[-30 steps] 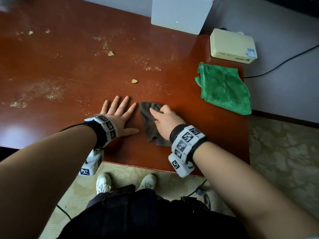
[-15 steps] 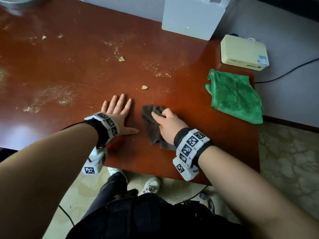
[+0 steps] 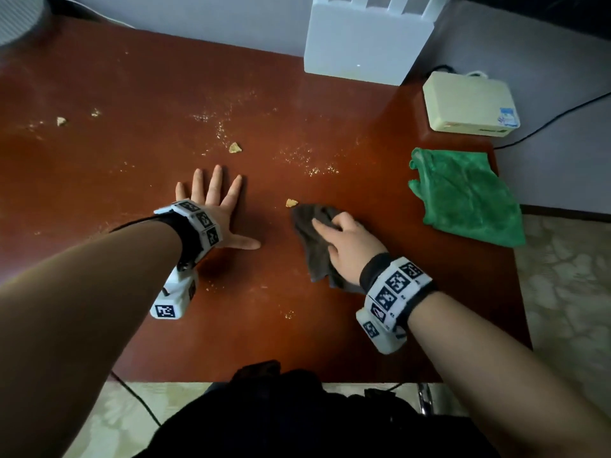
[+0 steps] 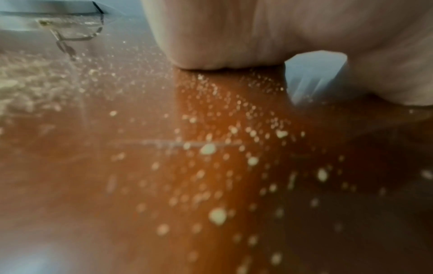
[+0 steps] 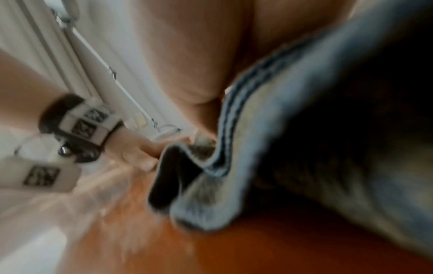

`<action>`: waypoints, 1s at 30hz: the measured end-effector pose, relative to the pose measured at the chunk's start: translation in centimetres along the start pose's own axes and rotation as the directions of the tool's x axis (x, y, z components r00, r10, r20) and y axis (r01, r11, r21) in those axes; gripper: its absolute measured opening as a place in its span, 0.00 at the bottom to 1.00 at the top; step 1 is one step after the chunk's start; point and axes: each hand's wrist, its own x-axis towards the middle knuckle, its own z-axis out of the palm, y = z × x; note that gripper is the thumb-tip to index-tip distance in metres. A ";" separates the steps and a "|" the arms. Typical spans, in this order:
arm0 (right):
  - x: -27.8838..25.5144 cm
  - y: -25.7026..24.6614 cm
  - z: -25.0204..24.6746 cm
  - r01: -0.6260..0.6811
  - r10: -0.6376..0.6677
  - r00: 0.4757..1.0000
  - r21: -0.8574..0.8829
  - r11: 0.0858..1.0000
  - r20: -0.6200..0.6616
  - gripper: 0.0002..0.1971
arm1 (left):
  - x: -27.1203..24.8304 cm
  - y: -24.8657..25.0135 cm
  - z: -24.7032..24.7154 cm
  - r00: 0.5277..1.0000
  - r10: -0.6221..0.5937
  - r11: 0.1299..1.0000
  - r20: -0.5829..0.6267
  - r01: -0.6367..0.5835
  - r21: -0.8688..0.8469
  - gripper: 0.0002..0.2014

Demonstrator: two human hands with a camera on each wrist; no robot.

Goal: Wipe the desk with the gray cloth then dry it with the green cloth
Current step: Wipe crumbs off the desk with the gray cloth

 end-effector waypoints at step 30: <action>12.0 2.3 -6.8 -0.292 0.311 0.931 0.125 0.948 -0.189 0.26 | 1.0 -0.2 -0.3 0.999 -0.007 1.000 0.053 0.008 -0.008 0.63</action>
